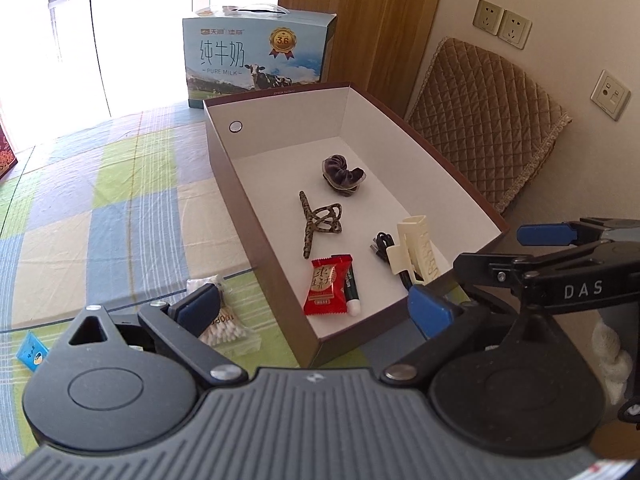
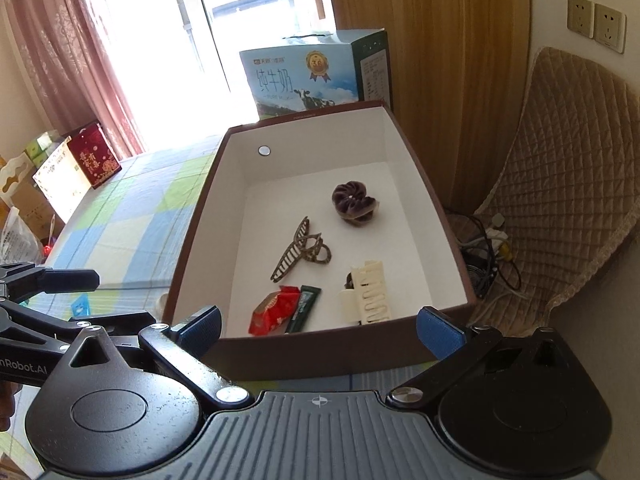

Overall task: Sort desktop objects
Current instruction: 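Withdraw both open tools from the box back over the table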

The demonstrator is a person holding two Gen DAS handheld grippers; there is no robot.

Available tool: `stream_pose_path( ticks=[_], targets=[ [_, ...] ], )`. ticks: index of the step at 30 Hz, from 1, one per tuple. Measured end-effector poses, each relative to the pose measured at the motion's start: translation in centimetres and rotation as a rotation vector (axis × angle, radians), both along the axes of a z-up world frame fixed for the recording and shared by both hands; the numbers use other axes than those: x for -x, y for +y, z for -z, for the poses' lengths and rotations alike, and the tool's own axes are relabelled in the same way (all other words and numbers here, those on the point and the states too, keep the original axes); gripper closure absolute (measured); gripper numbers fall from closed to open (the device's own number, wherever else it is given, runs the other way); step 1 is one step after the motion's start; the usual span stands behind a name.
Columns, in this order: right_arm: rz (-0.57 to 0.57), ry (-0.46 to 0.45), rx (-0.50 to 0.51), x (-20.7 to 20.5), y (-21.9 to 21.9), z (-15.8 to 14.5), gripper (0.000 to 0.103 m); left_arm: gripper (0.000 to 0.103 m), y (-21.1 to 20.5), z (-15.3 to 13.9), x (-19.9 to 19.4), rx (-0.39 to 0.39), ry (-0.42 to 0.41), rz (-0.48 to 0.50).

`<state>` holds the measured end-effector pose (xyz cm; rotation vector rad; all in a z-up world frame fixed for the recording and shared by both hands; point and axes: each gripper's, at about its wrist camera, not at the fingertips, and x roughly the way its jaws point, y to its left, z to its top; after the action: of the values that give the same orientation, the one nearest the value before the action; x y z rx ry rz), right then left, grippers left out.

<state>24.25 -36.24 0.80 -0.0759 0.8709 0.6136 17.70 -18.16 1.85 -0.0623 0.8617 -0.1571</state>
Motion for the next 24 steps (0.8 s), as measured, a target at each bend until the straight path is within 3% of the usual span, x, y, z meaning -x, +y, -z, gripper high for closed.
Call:
stream_pose_path(
  ticks=[16,24],
  targets=[
    [-0.021,0.006,0.018,4.2,3.0,0.6,0.002,0.004,4.5,-0.1,3.8,0.033,0.004,-0.034],
    [-0.036,0.039,0.009,6.1,5.4,2.7,0.002,0.004,8.5,2.1,5.9,0.035,0.051,-0.108]
  ],
)
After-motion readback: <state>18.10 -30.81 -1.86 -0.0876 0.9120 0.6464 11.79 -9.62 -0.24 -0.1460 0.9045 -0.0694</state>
